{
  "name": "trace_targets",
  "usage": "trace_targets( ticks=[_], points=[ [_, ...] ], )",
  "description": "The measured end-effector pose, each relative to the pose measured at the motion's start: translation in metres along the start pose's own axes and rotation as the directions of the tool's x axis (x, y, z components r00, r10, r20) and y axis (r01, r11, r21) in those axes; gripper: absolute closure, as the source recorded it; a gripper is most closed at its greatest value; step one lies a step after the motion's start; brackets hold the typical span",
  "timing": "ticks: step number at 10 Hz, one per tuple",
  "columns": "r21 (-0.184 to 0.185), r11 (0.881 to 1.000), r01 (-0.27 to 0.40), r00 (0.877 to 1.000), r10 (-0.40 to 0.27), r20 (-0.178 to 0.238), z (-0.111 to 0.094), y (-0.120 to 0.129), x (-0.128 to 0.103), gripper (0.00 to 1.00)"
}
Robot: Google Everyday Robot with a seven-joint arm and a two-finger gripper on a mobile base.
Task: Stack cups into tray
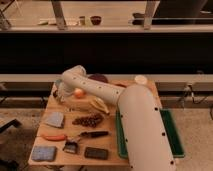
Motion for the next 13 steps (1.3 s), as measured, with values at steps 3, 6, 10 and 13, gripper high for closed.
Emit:
trace_targets(
  ticks=[3,6,10,13],
  points=[
    [0.017,1.0,-0.012,0.999,0.013,-0.041,-0.036,-0.041,-0.024,1.0],
    [0.028,0.999,0.024,0.994,-0.021,-0.11,-0.071,-0.096,-0.037,1.0],
    [0.028,1.0,0.015,0.988,-0.01,-0.156,-0.079,-0.127,-0.017,1.0],
    [0.017,1.0,-0.008,0.985,0.01,-0.17,-0.051,-0.117,0.005,1.0]
  ],
)
